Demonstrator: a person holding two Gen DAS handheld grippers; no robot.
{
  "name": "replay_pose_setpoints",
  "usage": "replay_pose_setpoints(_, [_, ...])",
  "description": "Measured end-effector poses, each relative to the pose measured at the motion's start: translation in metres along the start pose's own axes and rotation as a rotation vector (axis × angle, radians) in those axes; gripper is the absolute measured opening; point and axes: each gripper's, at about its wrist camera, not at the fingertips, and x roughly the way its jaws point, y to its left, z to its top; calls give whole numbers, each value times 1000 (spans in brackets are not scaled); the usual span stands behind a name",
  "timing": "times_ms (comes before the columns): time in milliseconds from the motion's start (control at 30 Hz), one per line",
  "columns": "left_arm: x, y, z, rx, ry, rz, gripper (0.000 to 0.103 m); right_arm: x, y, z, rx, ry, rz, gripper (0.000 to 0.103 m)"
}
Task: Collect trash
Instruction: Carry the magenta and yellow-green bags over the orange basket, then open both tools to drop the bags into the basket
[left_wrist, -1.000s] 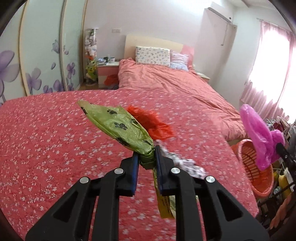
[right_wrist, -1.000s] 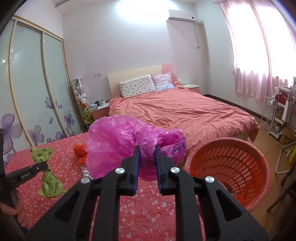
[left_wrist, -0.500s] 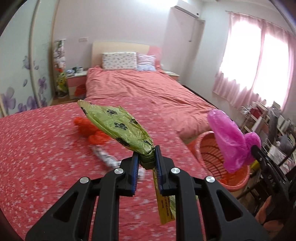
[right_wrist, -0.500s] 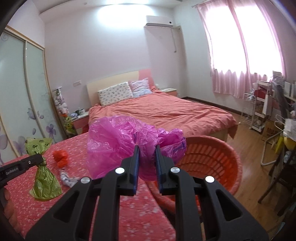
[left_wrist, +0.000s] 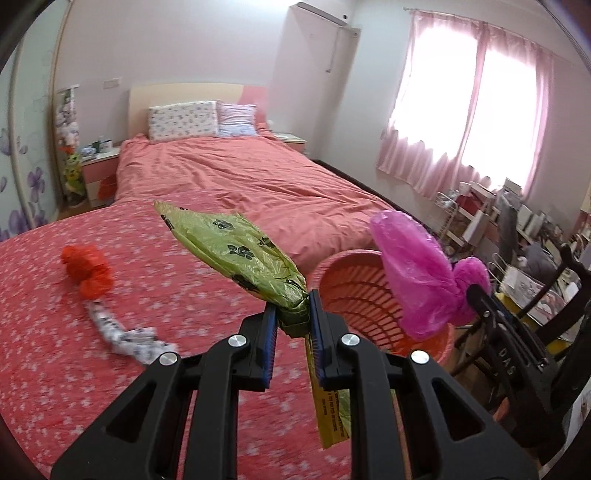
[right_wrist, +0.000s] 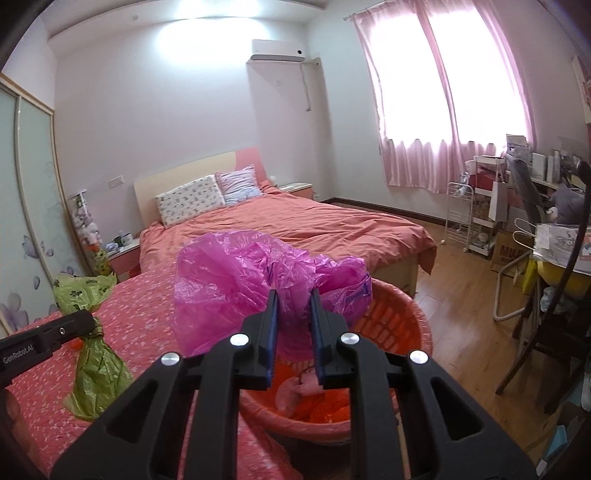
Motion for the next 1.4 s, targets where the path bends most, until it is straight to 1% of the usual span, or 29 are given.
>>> replay_pose_setpoints(167, [15, -19, -1, 31, 6, -47, 17, 8, -14, -1, 16, -4, -30, 17])
replay_pose_setpoints(567, [48, -54, -4, 73, 42, -104, 17, 29, -44, -1, 67, -2, -78, 17])
replay_pose_setpoints(833, [65, -66, -1, 96, 50, -135, 17, 44, -57, 5, 88, -8, -81, 17])
replay_pose_setpoints(1100, [88, -73, -1, 102, 76, -163, 17, 63, -67, 10, 106, -1, -78, 18])
replay_pose_setpoints(1133, [90, -73, -2, 102, 80, -167, 18, 66, -69, 9, 110, 3, -74, 18])
replay_pose_setpoints(1200, [96, -73, -3, 100, 93, -158, 20, 75, -73, 10, 122, 19, -60, 22])
replay_pose_setpoints(1233, [99, -72, -4, 94, 100, -155, 27, 77, -71, 8, 128, 24, -57, 22])
replay_pose_setpoints(1267, [102, -70, -6, 84, 110, -153, 38, 80, -72, 7, 135, 32, -53, 24])
replay_pose_setpoints(1300, [103, -67, -7, 76, 115, -140, 42, 83, -74, 7, 139, 38, -53, 27])
replay_pose_setpoints(1333, [104, -65, -8, 69, 118, -128, 45, 85, -75, 6, 141, 41, -55, 29])
replay_pose_setpoints(1400, [106, -56, -11, 59, 135, -106, 46, 88, -78, 4, 147, 48, -55, 37])
